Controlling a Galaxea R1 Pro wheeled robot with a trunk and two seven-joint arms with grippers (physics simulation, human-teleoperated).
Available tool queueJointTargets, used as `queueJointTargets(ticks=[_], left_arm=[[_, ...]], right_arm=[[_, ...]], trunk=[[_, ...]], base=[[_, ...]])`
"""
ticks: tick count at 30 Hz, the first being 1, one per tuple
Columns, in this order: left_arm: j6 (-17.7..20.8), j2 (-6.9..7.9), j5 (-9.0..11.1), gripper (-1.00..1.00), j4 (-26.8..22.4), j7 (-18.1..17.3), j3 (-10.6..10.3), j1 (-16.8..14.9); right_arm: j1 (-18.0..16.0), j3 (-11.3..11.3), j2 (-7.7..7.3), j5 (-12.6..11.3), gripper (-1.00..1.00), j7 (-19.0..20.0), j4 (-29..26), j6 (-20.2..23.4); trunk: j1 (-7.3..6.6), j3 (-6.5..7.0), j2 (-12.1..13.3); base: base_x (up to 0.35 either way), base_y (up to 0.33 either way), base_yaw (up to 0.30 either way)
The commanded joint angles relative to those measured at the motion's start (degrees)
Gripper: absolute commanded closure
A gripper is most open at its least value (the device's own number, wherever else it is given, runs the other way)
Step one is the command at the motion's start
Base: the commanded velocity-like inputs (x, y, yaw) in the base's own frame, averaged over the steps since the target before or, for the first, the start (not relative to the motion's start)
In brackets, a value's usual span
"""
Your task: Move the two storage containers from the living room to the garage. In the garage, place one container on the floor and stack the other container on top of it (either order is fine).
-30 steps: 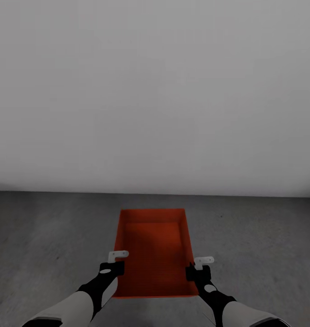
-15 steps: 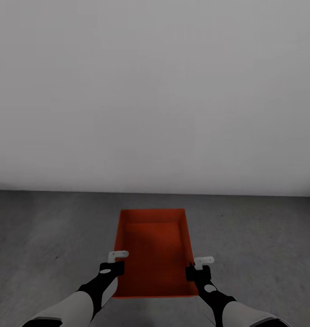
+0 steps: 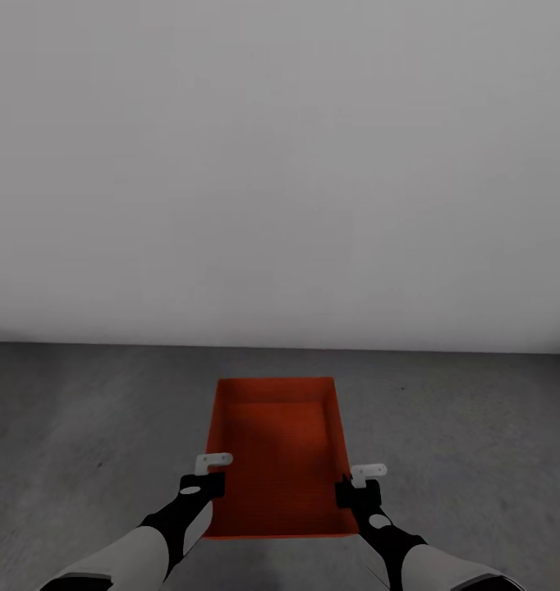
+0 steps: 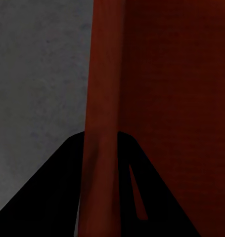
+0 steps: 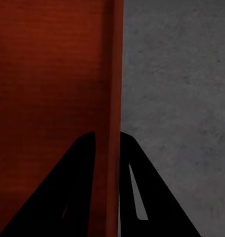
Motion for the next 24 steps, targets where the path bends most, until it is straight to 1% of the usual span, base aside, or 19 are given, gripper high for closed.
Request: queueJointTargets(ticks=[1,18,24], left_arm=[[-0.04,2.68,1.84,1.0,-1.63,0.63,4.27,-0.07],[-0.04,2.68,1.84,1.0,-1.63,0.64,4.28,-0.07],[-0.04,2.68,1.84,1.0,-1.63,0.63,4.28,-0.07]], right_arm=[[0.01,-0.86,-0.02,-1.36,1.0,-0.23,0.1,-0.36],[0.01,-0.86,-0.02,-1.36,1.0,-0.23,0.07,-0.36],[0.01,-0.86,-0.02,-1.36,1.0,-0.23,0.08,-0.36]], trunk=[[0.22,-0.23,-0.44],[3.96,-3.29,-7.26],[5.27,-4.7,-9.67]], base=[[0.0,0.0,0.0],[0.0,0.0,0.0],[0.0,0.0,0.0]])
